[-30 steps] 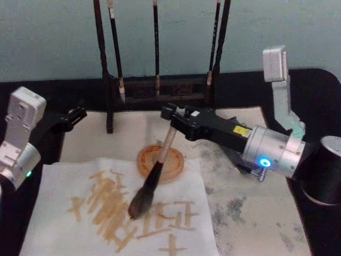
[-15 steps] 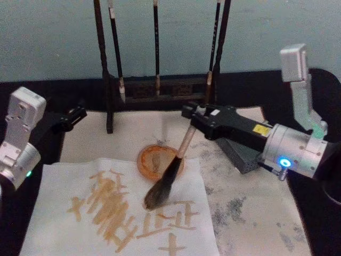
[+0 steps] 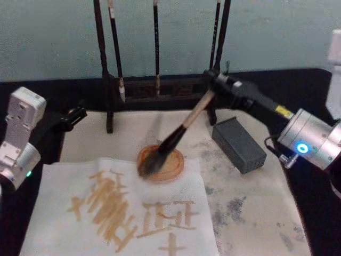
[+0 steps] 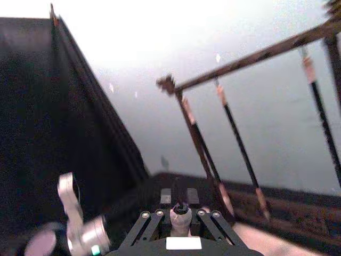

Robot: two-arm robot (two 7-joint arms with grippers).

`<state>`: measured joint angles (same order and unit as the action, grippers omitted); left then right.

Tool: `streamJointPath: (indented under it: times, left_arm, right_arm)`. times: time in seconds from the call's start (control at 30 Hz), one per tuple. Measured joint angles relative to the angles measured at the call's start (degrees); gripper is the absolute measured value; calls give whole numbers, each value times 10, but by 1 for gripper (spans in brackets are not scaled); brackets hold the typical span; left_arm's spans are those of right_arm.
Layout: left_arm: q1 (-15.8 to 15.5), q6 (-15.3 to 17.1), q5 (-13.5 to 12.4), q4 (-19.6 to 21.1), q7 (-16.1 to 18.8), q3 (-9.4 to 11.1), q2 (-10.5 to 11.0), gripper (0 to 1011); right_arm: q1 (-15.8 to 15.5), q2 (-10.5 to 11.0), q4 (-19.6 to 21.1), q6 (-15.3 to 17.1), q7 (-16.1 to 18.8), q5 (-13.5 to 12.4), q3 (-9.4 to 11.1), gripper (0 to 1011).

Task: Pick up the brush from the inkstone, write on the paper, then place the brush back to its original position.

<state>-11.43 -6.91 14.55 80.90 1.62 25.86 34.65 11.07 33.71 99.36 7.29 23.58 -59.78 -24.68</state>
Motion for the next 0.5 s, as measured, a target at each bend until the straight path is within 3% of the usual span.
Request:
streamJointPath:
  times: [0.23, 0.33, 0.5]
  left_arm:
    - [0, 0, 0, 0, 0, 0, 0, 1002]
    - [0, 0, 0, 0, 0, 0, 0, 1002]
    - [0, 0, 0, 0, 0, 0, 0, 1000]
  right_arm:
    - [0, -20, -15, -8, -8, -60, 19, 180]
    - [7, -28, -43, 11, -2, -109, 28, 180]
    - [17, -34, -84, 34, 12, -162, 36, 180]
